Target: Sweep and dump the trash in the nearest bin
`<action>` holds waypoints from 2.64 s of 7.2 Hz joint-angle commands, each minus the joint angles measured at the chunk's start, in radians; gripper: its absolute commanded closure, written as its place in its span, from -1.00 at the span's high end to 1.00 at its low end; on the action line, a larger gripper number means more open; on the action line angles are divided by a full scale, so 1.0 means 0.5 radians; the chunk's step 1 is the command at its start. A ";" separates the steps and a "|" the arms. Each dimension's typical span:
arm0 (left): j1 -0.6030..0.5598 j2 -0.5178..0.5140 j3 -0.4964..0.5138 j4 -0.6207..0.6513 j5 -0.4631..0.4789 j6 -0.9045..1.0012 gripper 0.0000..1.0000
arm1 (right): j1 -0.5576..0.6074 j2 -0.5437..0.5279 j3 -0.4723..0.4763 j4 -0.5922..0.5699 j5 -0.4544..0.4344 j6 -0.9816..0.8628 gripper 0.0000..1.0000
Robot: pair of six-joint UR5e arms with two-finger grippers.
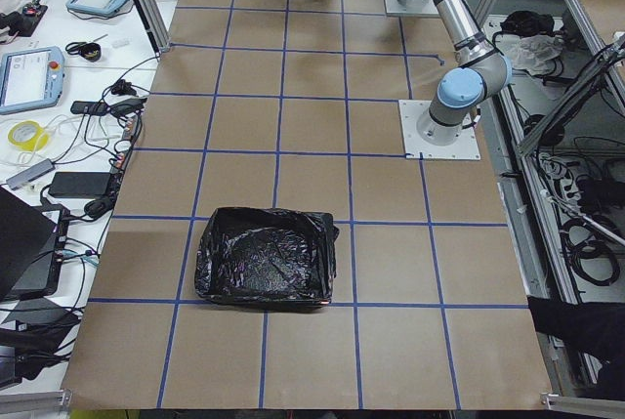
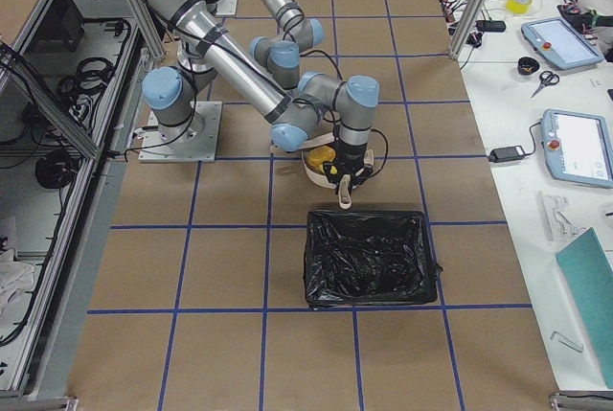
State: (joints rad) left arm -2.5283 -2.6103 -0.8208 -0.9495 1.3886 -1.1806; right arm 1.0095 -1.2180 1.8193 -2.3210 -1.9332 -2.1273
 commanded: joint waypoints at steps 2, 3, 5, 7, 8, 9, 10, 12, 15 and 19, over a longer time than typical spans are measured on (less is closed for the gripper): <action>0.004 -0.038 0.092 0.043 0.073 0.110 -1.00 | 0.000 0.000 0.000 0.000 -0.002 0.002 -1.00; 0.004 -0.014 0.062 0.025 0.006 -0.033 -1.00 | 0.000 -0.003 0.000 0.000 -0.002 0.002 -1.00; 0.104 0.185 -0.112 -0.250 -0.194 -0.050 -1.00 | 0.003 0.000 -0.003 0.000 0.001 -0.001 -1.00; 0.209 0.348 -0.199 -0.478 -0.277 -0.050 -1.00 | -0.003 0.000 -0.012 0.000 0.022 0.005 -1.00; 0.303 0.400 -0.248 -0.630 -0.265 -0.008 -1.00 | -0.009 0.000 -0.012 0.000 0.059 0.005 -1.00; 0.423 0.477 -0.324 -0.720 -0.259 0.132 -1.00 | -0.025 0.000 -0.024 0.000 0.102 0.008 -1.00; 0.555 0.547 -0.404 -0.782 -0.249 0.252 -1.00 | -0.061 -0.003 -0.046 0.000 0.172 0.027 -1.00; 0.791 0.737 -0.576 -0.920 -0.087 0.669 -1.00 | -0.156 -0.018 -0.156 0.031 0.344 0.061 -1.00; 0.933 1.077 -1.084 -1.022 0.137 1.329 -1.00 | -0.206 0.006 -0.633 0.618 0.461 0.134 -1.00; 1.059 1.514 -1.753 -1.003 0.107 1.527 -1.00 | -0.387 0.125 -0.874 0.620 0.406 0.064 -1.00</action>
State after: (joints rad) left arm -2.0133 -1.9076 -1.6048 -1.4510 1.4490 -0.4218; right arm 0.8459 -1.1910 1.4251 -2.0112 -1.7179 -2.0774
